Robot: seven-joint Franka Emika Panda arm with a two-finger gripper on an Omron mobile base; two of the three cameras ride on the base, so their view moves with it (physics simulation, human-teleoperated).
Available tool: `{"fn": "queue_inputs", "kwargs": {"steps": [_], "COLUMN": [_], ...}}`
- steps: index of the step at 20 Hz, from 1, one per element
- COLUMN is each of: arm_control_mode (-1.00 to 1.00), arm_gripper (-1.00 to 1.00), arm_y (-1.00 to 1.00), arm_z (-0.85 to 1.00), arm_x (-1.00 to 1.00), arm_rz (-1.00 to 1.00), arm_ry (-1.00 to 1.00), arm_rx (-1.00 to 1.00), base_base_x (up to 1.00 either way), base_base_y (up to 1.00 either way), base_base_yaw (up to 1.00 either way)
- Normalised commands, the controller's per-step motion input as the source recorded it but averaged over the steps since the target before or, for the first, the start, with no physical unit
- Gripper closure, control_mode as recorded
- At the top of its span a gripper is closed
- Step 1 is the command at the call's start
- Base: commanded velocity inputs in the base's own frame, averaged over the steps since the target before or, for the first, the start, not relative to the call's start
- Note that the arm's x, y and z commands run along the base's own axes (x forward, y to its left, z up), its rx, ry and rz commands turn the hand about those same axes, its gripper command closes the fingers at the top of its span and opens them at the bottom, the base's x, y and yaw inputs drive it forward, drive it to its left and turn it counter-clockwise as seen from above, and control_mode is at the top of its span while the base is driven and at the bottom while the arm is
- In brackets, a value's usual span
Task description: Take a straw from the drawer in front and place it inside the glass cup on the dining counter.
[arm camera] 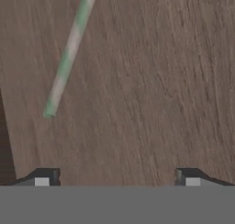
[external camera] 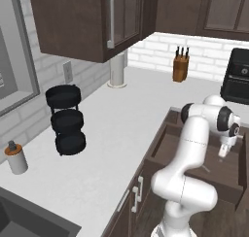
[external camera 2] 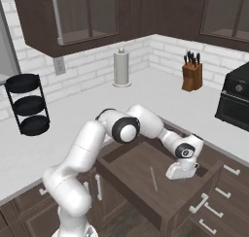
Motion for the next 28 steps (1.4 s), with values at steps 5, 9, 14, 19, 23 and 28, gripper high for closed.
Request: {"fn": "queue_inputs", "kwargs": {"steps": [5,9,14,19,23,28], "arm_control_mode": [-1.0,-1.0,-1.0,-1.0,-1.0,-1.0], "arm_gripper": [-1.0,-1.0,-1.0,-1.0,-1.0,-1.0], "arm_y": [0.56,0.45,0.24,0.22,0.28,0.28], "arm_z": [0.0,0.0,0.0,0.0,0.0,0.0], "arm_x": [0.0,0.06,0.14,0.04,0.03,0.06], "arm_rz": [-0.14,-0.14,-0.14,-0.17,-0.16,-0.15], "arm_ry": [0.0,0.0,-0.07,-0.1,-0.04,-0.01], "arm_rx": [-0.05,-0.09,-0.09,-0.05,-0.03,-0.03], "base_base_x": [0.0,0.0,0.0,0.0,0.0,0.0], "base_base_y": [0.0,0.0,0.0,0.0,0.0,0.0], "base_base_yaw": [0.0,0.0,0.0,0.0,0.0,0.0]}}
